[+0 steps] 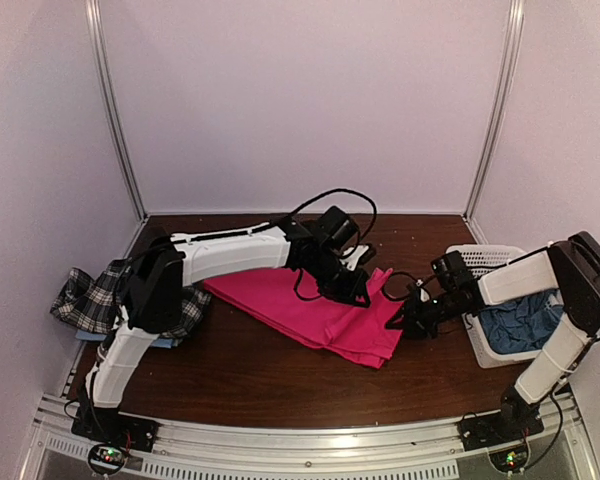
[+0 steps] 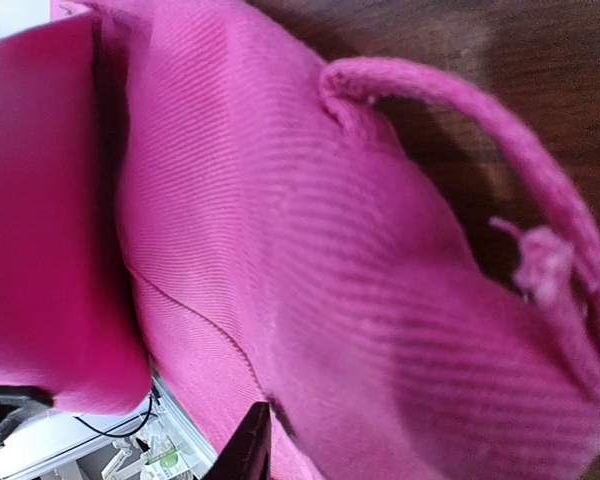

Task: Fold and stack the mixed laundry pile
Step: Fold the 2/3-rectangle-folded trousers at the center of the board, then pick up the 1/3-rectangle-folded trousers from the center of the board, then fold the 1/3-rectangle-folded trousers at the center of the board.

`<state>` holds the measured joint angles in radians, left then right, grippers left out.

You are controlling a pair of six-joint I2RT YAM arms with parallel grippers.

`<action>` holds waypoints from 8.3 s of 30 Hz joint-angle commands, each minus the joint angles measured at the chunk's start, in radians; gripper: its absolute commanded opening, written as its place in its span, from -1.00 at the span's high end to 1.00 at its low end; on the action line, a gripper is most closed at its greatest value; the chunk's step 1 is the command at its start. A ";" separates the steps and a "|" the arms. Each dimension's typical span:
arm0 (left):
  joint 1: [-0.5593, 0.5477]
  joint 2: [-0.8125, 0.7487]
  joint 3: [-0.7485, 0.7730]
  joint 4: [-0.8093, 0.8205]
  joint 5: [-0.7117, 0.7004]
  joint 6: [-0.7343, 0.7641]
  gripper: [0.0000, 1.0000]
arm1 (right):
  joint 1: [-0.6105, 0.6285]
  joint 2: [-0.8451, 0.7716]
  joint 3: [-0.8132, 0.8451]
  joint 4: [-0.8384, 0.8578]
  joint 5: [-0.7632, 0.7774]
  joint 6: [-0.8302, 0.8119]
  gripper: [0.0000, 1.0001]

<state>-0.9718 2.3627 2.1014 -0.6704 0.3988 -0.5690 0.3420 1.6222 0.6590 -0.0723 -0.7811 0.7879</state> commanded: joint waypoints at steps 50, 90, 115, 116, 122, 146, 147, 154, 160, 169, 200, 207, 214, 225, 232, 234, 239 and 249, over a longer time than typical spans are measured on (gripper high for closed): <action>0.787 -0.091 -0.232 -0.110 0.024 0.496 -0.20 | 0.043 0.200 0.219 -0.241 0.184 -0.001 -0.08; 0.859 0.032 -0.187 -0.120 0.059 0.529 0.20 | 0.041 0.322 0.327 -0.298 0.128 -0.109 0.32; 0.740 -0.188 -0.152 -0.143 0.111 0.462 1.00 | 0.040 0.320 0.312 -0.051 -0.072 -0.015 0.37; 0.723 -0.204 -0.157 -0.145 0.112 0.455 1.00 | 0.040 0.320 0.312 -0.034 -0.081 -0.005 0.37; 0.556 -0.269 -0.192 -0.145 0.096 0.388 1.00 | 0.038 0.338 0.318 0.063 -0.125 0.045 0.37; 0.172 -0.173 -0.337 0.464 0.272 -0.170 1.00 | 0.040 0.359 0.070 0.977 -0.253 0.427 -0.57; 0.167 -0.170 -0.341 0.480 0.275 -0.183 1.00 | 0.040 0.362 0.059 1.013 -0.250 0.438 -0.58; 0.156 -0.176 -0.450 0.694 0.298 -0.309 1.00 | 0.040 0.377 -0.025 1.338 -0.195 0.552 -0.59; 0.160 -0.219 -0.495 0.688 0.249 -0.311 1.00 | 0.040 0.302 -0.050 1.260 -0.145 0.503 -0.97; 0.166 -0.220 -0.481 0.566 0.191 -0.275 1.00 | 0.040 -0.004 0.029 0.318 0.070 0.161 -0.88; 0.148 -0.216 -0.402 0.482 0.228 -0.276 1.00 | 0.069 0.165 -0.040 0.490 0.029 0.226 1.00; 0.109 -0.191 -0.343 0.512 0.245 -0.334 1.00 | 0.072 0.169 -0.041 0.537 0.032 0.244 1.00; 0.072 -0.145 -0.318 0.560 0.271 -0.373 1.00 | 0.076 0.178 -0.034 0.573 0.026 0.258 1.00; 0.061 -0.046 -0.416 0.820 0.337 -0.536 1.00 | 0.079 0.155 -0.047 0.607 0.019 0.267 0.96; 0.074 0.008 -0.439 0.877 0.389 -0.572 0.66 | 0.077 0.023 -0.009 0.401 0.078 0.200 0.58; 0.079 -0.008 -0.418 0.821 0.393 -0.506 0.48 | 0.075 -0.023 0.036 0.270 0.122 0.146 0.49; 0.112 -0.122 -0.392 0.610 0.352 -0.313 0.07 | 0.074 -0.134 0.106 -0.073 0.215 0.062 0.45; 0.294 -0.301 -0.337 0.183 0.239 0.099 -0.52 | 0.097 -0.227 0.226 -0.135 0.209 0.006 0.13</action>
<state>-0.7444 2.0995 1.6981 -0.2840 0.7162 -0.7246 0.4160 1.3621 0.7753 -0.1917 -0.5667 0.8364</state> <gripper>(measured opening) 0.740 0.426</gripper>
